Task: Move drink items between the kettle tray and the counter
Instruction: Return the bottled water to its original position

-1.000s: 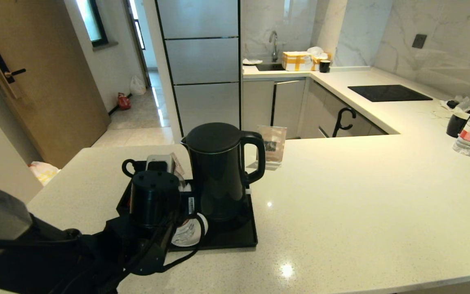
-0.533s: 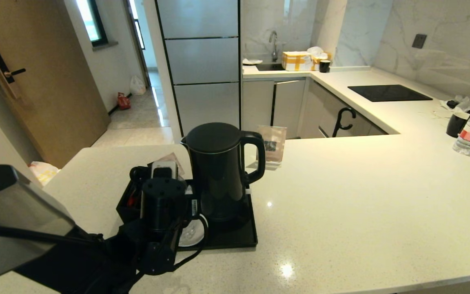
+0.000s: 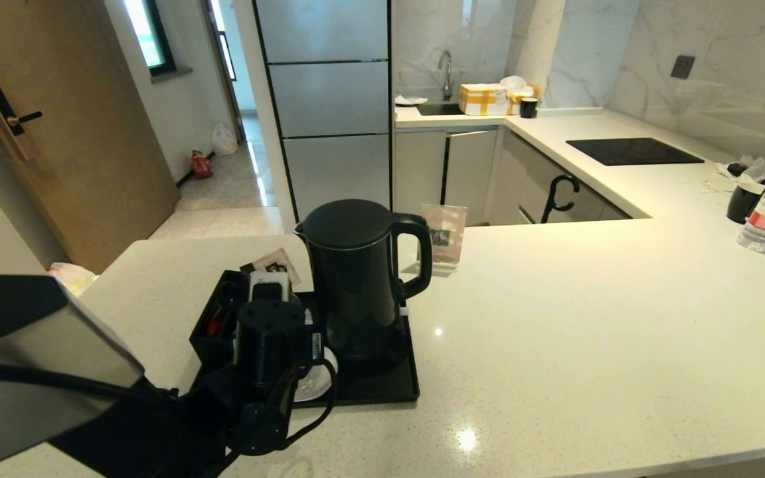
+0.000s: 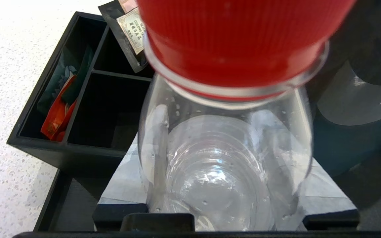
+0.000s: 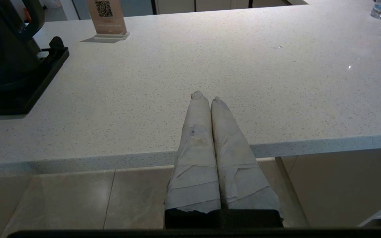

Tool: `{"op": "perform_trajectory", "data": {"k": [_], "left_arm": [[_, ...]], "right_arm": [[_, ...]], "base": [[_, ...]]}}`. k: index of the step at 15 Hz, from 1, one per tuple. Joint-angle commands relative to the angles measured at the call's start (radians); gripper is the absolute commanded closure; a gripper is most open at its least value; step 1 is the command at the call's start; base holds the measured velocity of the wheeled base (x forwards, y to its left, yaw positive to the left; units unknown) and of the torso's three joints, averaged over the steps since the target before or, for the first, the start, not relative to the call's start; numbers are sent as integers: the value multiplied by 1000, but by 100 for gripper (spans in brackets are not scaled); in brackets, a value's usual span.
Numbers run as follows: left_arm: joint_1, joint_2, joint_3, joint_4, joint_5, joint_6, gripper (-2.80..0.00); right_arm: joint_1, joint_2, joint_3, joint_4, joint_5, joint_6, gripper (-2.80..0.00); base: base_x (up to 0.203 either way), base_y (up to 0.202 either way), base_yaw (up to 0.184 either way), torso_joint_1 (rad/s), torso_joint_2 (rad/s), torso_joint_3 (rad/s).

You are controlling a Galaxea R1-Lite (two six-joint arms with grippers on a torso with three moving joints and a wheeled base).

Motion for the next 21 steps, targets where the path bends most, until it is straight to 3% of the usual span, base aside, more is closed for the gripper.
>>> {"op": "perform_trajectory", "data": {"k": [1,21], "left_arm": [[0,5,-12,-5,4,2,0],[-2,1,-54,-4,4,35,0]], "right_arm": [[0,0,2,0,0,-1,0],[0,0,2,0,0,1,0]], "base": [[0,0,0,0,0,0],[0,0,0,0,0,0]]}}
